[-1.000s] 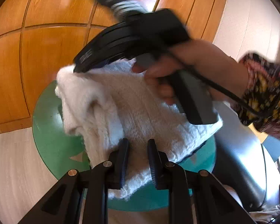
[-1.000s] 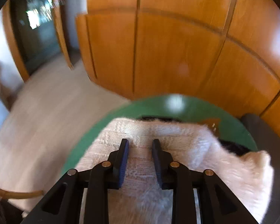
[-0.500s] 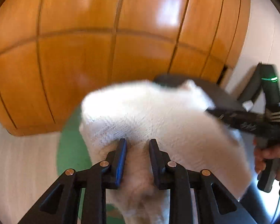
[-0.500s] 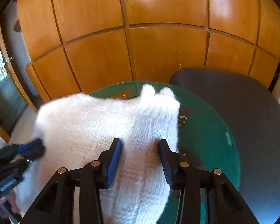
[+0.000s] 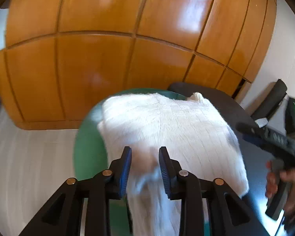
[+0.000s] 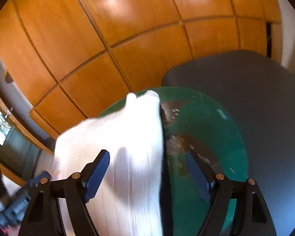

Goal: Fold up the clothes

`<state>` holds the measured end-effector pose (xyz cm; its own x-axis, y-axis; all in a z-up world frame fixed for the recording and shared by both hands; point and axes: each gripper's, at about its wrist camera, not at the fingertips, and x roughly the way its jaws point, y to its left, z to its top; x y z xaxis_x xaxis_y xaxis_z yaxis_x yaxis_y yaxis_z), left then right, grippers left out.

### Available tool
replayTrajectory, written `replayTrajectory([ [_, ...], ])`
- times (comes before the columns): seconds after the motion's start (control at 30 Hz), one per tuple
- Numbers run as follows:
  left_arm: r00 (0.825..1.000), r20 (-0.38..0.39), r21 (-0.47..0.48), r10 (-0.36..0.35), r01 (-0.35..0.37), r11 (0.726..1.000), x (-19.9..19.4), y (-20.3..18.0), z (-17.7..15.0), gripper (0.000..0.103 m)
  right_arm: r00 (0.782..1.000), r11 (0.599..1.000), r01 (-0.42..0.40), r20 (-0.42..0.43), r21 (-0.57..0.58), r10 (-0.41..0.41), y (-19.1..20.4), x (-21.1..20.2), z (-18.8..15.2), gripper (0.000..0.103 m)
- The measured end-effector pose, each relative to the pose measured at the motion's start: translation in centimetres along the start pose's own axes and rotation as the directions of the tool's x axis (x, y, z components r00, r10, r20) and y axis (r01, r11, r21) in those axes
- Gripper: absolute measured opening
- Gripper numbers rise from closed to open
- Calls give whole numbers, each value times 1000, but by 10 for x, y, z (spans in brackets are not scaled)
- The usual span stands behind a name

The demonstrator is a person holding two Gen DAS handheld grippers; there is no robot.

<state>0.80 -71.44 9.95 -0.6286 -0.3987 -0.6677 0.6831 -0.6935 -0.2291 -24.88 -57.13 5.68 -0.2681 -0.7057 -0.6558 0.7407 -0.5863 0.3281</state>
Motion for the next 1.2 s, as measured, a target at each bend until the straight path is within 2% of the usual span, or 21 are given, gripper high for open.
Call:
replayTrajectory([
  [0.1,993,15,10,119,-119,993,-38,-7,-28,32,999,998,37,36,-41,-36,6,-34,-44,81],
  [0.27,955,78,-8,285,-285,958,-89,-37,-62,33,997,996,74,34,-55,-72,18,-72,-105,86],
  [0.33,956,106,-28,273,-272,962,-101,-50,-69,33,997,996,78,20,-50,-78,23,-82,-125,87],
  [0.47,974,95,-77,204,-197,977,-117,-62,-75,38,996,993,94,6,-71,-93,33,-92,-155,87],
  [0.6,977,54,-68,207,-204,977,-118,-72,-82,39,994,986,113,5,-121,-114,43,-95,-178,87],
  [0.73,981,29,-39,193,-192,981,-117,-81,-87,40,993,984,117,22,-136,-115,49,-105,-180,87],
  [0.93,960,68,14,271,-272,962,-122,-89,-87,44,992,980,123,47,-159,-117,58,-120,-184,88],
  [1.07,966,64,16,252,-254,967,-125,-88,-86,46,992,980,119,67,-162,-109,64,-128,-179,88],
  [1.2,964,39,25,262,-263,964,-125,-86,-88,46,992,974,116,72,-196,-104,73,-130,-178,89],
])
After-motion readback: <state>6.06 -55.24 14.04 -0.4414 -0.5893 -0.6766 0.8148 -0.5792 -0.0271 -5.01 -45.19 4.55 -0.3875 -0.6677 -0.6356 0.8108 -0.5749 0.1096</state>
